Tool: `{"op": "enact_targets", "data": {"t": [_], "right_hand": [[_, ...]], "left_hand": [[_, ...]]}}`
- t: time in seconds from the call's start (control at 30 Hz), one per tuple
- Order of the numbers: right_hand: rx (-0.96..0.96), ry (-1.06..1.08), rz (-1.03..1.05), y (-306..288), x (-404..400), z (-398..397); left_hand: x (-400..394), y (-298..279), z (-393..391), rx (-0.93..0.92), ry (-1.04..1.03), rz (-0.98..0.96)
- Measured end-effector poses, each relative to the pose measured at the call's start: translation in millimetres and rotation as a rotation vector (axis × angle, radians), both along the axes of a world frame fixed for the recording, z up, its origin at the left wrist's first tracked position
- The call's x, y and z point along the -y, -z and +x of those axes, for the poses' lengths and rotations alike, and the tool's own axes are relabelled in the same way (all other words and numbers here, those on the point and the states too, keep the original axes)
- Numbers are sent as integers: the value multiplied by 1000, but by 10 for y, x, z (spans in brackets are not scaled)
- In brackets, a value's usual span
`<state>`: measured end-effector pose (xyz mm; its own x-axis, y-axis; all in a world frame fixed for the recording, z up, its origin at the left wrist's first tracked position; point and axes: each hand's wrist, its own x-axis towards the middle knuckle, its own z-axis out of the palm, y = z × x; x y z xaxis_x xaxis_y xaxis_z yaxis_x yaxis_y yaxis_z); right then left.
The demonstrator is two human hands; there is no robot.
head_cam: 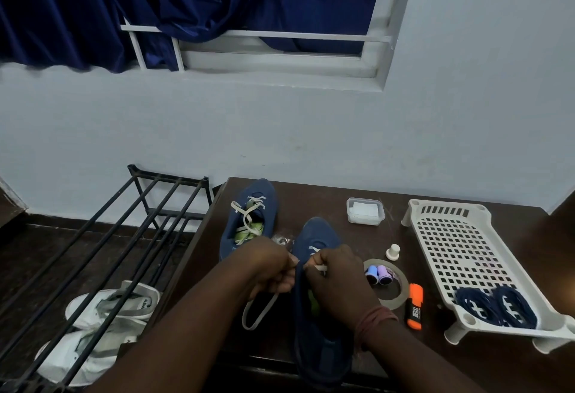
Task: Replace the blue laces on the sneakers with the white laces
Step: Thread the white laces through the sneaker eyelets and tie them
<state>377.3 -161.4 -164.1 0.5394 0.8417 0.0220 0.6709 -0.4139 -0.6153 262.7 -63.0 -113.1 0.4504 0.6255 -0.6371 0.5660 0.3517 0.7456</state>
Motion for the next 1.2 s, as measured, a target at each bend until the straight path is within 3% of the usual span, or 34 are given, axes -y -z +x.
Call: {"op": "enact_targets", "data": {"t": [0.3,0.37,0.47,0.57,0.63,0.7,0.77,0.8,0.87,1.0,1.1,1.17,1.2], "right_hand": [[-211,18,44,-278,31,116],[-239,-10,7,-398,89,186],[-192,-85,-115,-511,245,287],[-41,-206,-314,-574,372,333],[46,-272,-374,-614,391,317],[103,-304,-403,-658,372,269],[132,-268,-409,-685,341,224],[143,-247,-411,-682,330,210],[148,-215,-426,-688,322,184],[120,-182,-460,-666,332,206],[127,-163,-483,-643,323,214],[109,-134,-505,-632,314,209],[99,-124,-507,-630,313,206]], "left_hand": [[81,-80,98,-48,73,52],[24,-167,135,67,-74,80],[-120,-351,77,439,-394,-27],[-307,-435,-93,512,-411,39],[-341,-480,-161,238,-231,274],[-319,-454,-208,-193,152,565],[-211,-424,-234,-462,505,572],[-173,-401,-224,-484,594,507],[-90,-442,-207,-314,563,393],[-164,-513,-127,304,26,156],[-269,-553,-163,673,-284,-241],[-332,-580,-206,818,-404,-400],[-374,-574,-223,810,-426,-375]]}}
